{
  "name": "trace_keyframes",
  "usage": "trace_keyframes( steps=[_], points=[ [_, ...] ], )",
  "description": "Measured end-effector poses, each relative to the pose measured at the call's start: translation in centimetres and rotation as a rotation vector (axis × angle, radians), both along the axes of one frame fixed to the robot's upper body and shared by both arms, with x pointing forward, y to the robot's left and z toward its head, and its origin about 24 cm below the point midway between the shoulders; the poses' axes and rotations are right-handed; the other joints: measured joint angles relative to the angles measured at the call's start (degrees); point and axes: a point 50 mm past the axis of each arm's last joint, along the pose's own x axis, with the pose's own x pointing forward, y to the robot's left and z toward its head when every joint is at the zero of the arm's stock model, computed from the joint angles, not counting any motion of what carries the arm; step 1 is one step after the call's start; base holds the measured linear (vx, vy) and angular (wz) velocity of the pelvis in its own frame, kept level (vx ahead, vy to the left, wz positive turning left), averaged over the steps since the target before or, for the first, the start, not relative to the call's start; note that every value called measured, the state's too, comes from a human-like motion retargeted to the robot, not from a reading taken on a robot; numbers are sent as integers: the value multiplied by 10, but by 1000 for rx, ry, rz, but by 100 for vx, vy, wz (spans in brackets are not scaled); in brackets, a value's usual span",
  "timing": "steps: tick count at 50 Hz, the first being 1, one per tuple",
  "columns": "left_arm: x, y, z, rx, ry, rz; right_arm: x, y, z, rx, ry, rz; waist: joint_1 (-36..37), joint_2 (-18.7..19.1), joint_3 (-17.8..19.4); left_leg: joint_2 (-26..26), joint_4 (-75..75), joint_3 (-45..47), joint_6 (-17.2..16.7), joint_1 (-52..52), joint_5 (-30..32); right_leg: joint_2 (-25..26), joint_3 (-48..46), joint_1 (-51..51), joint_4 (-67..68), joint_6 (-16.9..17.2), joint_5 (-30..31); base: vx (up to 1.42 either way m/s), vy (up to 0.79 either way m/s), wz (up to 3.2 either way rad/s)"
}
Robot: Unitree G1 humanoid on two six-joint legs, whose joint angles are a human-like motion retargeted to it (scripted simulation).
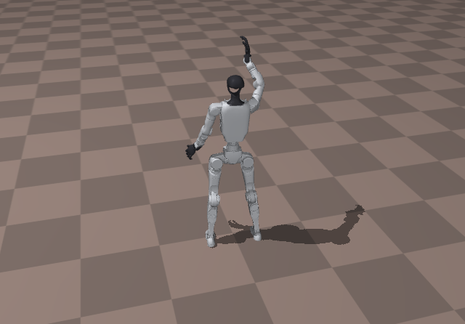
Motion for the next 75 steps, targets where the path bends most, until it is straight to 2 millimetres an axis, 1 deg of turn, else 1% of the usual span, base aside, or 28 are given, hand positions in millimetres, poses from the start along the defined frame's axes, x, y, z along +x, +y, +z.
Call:
trace_keyframes(
  steps=[3,7,10,13,15,19,22,25,30,31,32,33,34,36,37,38,40,44,47,50,53,55,57,60,64,67,71,75],
  points=[
    [-144,-13,-30,-45,370,123,-80,-23,62,55,-243,-112,17,-17,-5,-1,-6,11,-2,-8,3,-2,8,-15,-3,9,3,8,1,-26],
    [-295,-33,-6,-115,705,176,-201,-61,109,268,-538,-228,44,-35,-14,5,-11,23,-7,-21,6,6,16,-35,-4,12,7,8,-3,-21],
    [-362,-46,26,-156,818,326,-269,-74,117,370,-665,-304,61,-38,-15,7,-11,26,-7,-27,6,9,18,-44,-3,12,8,4,-1,-6],
    [-386,-54,40,-208,846,382,-281,-72,118,352,-677,-330,62,-33,-12,8,-8,24,-7,-29,5,11,15,-44,-1,12,8,0,0,0],
    [-378,-57,34,-247,837,307,-271,-65,118,360,-675,-363,54,-26,-8,9,-6,22,-7,-30,3,11,13,-43,0,12,8,0,0,0],
    [-311,-46,-1,-258,726,22,-188,-43,109,216,-533,-311,39,-12,4,8,1,16,-7,-18,-3,9,11,-26,2,12,4,0,0,0],
    [-226,-25,-24,-163,582,-130,-102,-35,80,173,-358,-332,34,-6,6,8,1,17,-5,-7,-5,8,14,-17,3,9,1,-2,-1,-4],
    [-118,0,-26,-1,400,-274,-16,-45,30,188,-128,-413,45,-4,8,10,2,21,0,5,-6,11,20,-9,6,0,-1,0,0,0],
    [66,10,38,256,-44,-451,75,-78,-65,344,256,-415,78,-3,6,12,4,23,9,11,-4,15,25,-7,10,-11,-2,0,0,0],
    [97,7,60,304,-154,-494,75,-99,-69,101,231,-767,87,-8,7,11,4,22,14,11,-3,14,25,-7,12,-12,-3,0,0,0],
    [124,2,82,339,-257,-517,77,-110,-77,44,251,-860,94,-12,9,11,5,21,16,10,-2,14,23,-7,13,-13,-3,0,0,0],
    [145,-3,102,349,-348,-500,87,-101,-91,378,332,-442,93,-13,11,11,6,19,12,9,-2,14,22,-7,13,-12,-1,-4,-2,18],
    [160,-8,119,363,-419,-512,91,-99,-98,506,361,-293,92,-15,9,11,6,16,10,6,-1,14,19,-7,12,-12,0,-3,-2,23],
    [177,-17,141,383,-517,-594,89,-94,-90,431,374,-96,90,-20,5,10,9,10,13,0,0,12,13,-8,10,-10,1,-2,-2,27],
    [181,-19,147,392,-540,-631,83,-93,-81,388,354,-29,88,-23,4,9,10,6,13,-3,0,11,10,-8,9,-9,1,-1,-1,27],
    [182,-18,149,412,-538,-627,74,-104,-71,462,297,-170,86,-25,4,9,9,4,10,-5,1,11,7,-8,8,-7,2,-1,-1,25],
    [172,-17,137,397,-503,-670,51,-91,-37,320,220,-8,81,-29,3,8,11,-1,12,-11,1,9,2,-9,5,-5,3,0,0,21],
    [108,7,76,293,-278,-520,-29,-96,35,501,-67,-158,71,-32,2,8,7,-1,5,-16,3,8,-1,-13,1,1,5,0,0,0],
    [14,21,20,134,-38,-311,-106,-76,80,501,-283,-12,66,-34,-1,8,5,4,3,-19,4,8,3,-18,-1,4,6,0,0,0],
    [-109,21,-16,7,262,-68,-188,-51,104,431,-529,76,62,-37,-4,8,2,12,1,-22,5,8,9,-27,-2,7,7,5,1,-21],
    [-231,1,-17,-101,569,77,-257,-33,109,317,-747,46,61,-41,-9,8,-1,21,-2,-25,4,9,17,-36,-1,12,7,5,0,-23],
    [-293,-17,-4,-172,713,138,-293,-30,108,289,-850,4,62,-43,-11,13,-2,26,-6,-27,4,14,21,-41,-1,12,8,4,-3,-20],
    [-332,-34,9,-233,785,182,-315,-33,107,314,-903,-19,62,-44,-14,15,2,30,-7,-32,0,18,22,-47,1,12,8,0,0,0],
    [-363,-53,24,-283,832,227,-316,-43,107,370,-918,-16,59,-43,-19,15,-2,29,-7,-31,3,20,21,-46,-1,12,10,0,0,0],
    [-332,-54,6,-272,745,175,-306,-52,108,385,-891,-69,55,-33,2,16,1,17,-7,-30,1,21,10,-37,-1,12,10,-2,0,19],
    [-274,-40,-14,-212,620,115,-261,-58,108,342,-795,-176,54,-24,15,16,4,7,-7,-25,-1,19,2,-25,-2,12,7,-3,0,26],
    [-168,-17,-31,-115,414,13,-160,-62,89,266,-581,-332,53,-13,19,11,3,-2,-3,-17,0,11,-4,-13,0,11,3,-2,1,11],
    [-50,0,-15,-18,156,-111,-38,-66,24,143,-253,-387,52,-6,14,9,3,-4,6,-8,0,9,-4,-6,2,1,-2,0,0,0]
  ],
)
